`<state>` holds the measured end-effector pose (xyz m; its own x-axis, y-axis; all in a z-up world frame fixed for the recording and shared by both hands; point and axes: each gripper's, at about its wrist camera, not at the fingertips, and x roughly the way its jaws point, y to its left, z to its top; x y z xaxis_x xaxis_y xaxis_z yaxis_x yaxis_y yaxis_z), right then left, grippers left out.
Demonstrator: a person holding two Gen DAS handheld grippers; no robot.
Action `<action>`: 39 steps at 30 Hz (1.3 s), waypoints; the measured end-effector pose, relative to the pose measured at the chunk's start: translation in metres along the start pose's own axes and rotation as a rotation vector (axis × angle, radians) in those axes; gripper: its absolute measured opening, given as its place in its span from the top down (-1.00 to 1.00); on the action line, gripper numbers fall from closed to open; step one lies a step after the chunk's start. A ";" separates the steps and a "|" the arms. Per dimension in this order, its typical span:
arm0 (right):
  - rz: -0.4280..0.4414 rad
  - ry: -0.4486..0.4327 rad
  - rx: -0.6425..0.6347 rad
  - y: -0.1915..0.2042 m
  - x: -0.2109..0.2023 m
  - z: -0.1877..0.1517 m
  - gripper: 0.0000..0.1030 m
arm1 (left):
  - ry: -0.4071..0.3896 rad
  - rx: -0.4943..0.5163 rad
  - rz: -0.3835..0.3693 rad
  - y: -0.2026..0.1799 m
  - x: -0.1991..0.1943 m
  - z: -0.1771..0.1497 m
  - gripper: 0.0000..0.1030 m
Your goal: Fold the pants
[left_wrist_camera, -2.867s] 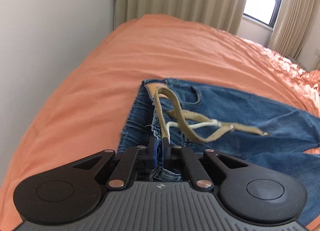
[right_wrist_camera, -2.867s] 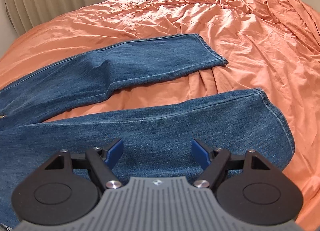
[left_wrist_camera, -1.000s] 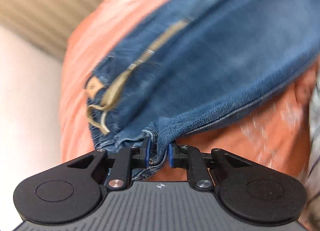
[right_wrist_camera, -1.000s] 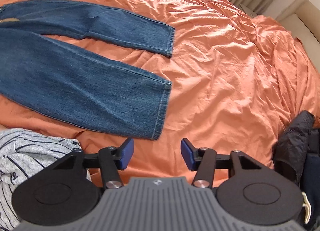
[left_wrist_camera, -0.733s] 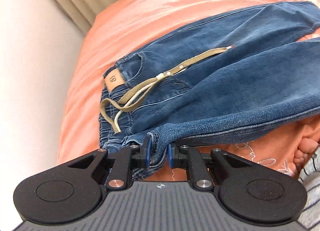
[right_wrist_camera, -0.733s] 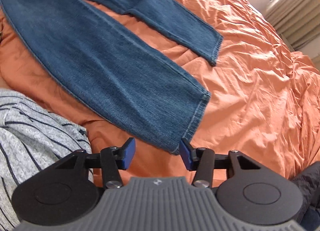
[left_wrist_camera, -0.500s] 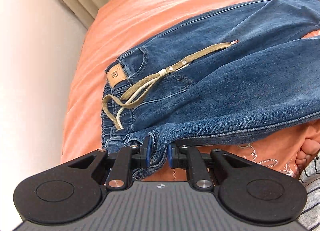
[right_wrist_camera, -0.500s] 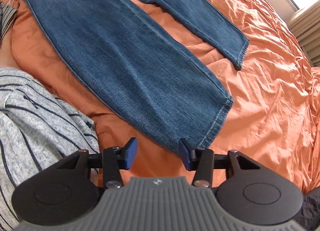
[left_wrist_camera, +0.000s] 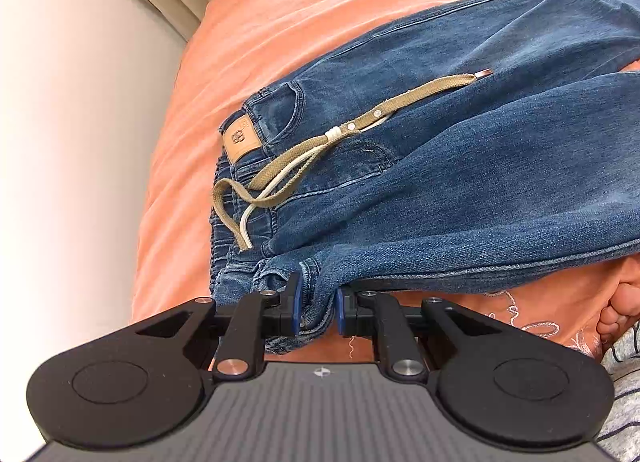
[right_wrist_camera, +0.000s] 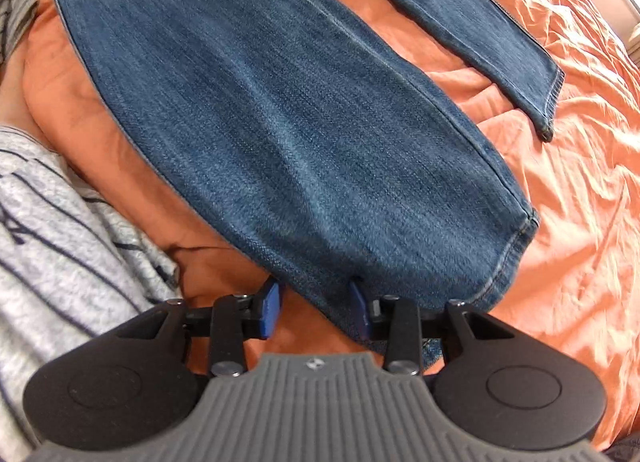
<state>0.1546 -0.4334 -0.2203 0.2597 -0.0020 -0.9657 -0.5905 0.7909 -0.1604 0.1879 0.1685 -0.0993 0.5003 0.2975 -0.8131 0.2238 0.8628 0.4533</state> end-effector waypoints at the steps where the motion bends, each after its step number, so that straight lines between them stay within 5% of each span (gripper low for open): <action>1: -0.005 -0.010 0.016 -0.001 -0.001 0.001 0.68 | -0.001 -0.002 0.000 0.000 0.000 0.000 0.65; 3: -0.029 -0.044 0.019 -0.001 -0.009 0.001 0.96 | -0.004 -0.003 -0.001 0.001 0.000 -0.001 0.65; 10: -0.073 -0.174 0.139 -0.032 -0.062 0.019 1.00 | -0.034 -0.062 -0.018 0.014 -0.004 0.006 0.66; 17: -0.168 -0.164 0.208 -0.067 -0.047 0.071 1.00 | -0.013 -0.118 -0.003 0.024 0.013 0.031 0.66; 19: -0.202 -0.137 0.206 -0.077 -0.035 0.086 0.98 | -0.001 -0.114 -0.005 0.026 0.021 0.037 0.67; 23: -0.267 -0.095 0.218 -0.097 -0.018 0.108 0.60 | 0.031 -0.106 -0.016 0.027 0.037 0.046 0.67; 28: -0.349 -0.082 0.237 -0.123 -0.022 0.117 0.55 | 0.078 -0.081 -0.023 0.022 0.058 0.058 0.67; 33: -0.245 -0.143 0.235 -0.132 -0.053 0.108 0.54 | 0.098 -0.043 -0.023 0.017 0.070 0.065 0.67; 39: -0.127 -0.088 0.046 -0.098 -0.057 0.098 0.43 | 0.108 -0.032 -0.029 0.015 0.078 0.064 0.67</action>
<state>0.2727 -0.4513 -0.1297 0.3972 -0.0513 -0.9163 -0.5140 0.8147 -0.2684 0.2839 0.1786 -0.1326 0.4005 0.3133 -0.8610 0.2093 0.8836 0.4189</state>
